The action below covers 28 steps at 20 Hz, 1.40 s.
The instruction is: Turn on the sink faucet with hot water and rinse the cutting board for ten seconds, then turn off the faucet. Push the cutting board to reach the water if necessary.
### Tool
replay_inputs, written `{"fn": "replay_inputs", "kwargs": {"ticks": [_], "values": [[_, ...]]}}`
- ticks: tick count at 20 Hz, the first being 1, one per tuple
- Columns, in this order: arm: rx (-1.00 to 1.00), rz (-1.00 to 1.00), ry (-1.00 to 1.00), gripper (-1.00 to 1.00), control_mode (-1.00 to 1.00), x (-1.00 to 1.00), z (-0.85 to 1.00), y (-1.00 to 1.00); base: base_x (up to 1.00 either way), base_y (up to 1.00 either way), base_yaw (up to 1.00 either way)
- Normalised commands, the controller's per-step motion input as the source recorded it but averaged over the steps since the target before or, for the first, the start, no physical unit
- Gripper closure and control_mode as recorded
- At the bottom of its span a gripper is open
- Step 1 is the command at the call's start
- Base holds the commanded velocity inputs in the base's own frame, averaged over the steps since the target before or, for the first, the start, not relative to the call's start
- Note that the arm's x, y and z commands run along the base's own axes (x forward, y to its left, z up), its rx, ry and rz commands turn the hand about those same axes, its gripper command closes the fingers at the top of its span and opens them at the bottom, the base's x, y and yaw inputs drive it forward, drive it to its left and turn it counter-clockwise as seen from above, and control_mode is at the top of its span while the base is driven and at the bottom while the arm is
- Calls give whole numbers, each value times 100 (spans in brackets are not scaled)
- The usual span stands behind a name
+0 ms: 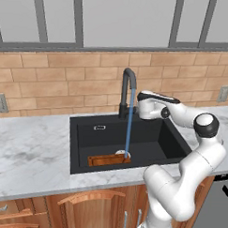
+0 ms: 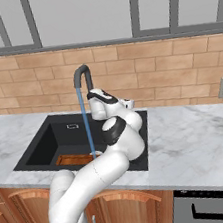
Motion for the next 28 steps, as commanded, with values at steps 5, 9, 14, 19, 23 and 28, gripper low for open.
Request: {"fn": "replay_inputs", "kwargs": {"ticks": [5,9,14,19,23,28], "values": [[0,0,0,-100,-100,0,0,0,0,0,0],[0,0,0,-100,-100,0,0,0,0,0,0],[0,0,0,-100,-100,0,0,0,0,0,0],[0,0,0,-100,-100,0,0,0,0,0,0],[0,0,0,-100,-100,0,0,0,0,0,0],[0,0,0,-100,-100,0,0,0,0,0,0]]}}
